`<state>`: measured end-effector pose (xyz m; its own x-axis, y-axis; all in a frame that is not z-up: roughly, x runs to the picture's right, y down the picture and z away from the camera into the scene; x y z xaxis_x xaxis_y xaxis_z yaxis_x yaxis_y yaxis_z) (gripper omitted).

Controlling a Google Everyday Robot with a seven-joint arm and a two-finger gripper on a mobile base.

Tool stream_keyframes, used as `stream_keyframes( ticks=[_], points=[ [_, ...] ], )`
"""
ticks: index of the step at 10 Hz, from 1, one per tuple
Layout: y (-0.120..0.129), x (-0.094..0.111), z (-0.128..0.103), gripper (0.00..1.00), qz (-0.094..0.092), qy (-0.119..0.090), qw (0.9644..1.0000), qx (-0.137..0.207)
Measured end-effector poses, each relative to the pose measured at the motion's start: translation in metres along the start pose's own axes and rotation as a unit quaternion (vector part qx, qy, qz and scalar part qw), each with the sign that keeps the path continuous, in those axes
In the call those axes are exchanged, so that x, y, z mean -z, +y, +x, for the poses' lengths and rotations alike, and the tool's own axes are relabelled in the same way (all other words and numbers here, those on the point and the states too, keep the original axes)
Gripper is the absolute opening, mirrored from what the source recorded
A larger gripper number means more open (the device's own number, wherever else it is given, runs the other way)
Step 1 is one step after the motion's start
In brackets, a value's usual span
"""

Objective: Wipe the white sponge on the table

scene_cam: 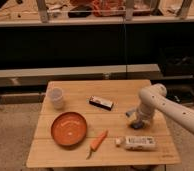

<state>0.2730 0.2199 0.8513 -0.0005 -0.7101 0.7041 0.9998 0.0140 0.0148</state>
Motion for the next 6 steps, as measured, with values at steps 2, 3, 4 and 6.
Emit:
stream_keyframes(
  ticks=[2, 3, 4, 6],
  points=[
    [-0.001, 0.002, 0.005, 0.43, 0.003, 0.013, 0.9998, 0.015],
    [-0.001, 0.003, 0.007, 0.35, 0.003, 0.017, 0.9997, 0.017],
    [-0.002, 0.004, 0.011, 0.24, 0.003, 0.020, 0.9996, 0.020],
    [-0.004, 0.005, 0.018, 0.15, 0.001, 0.024, 0.9994, 0.023]
  ],
)
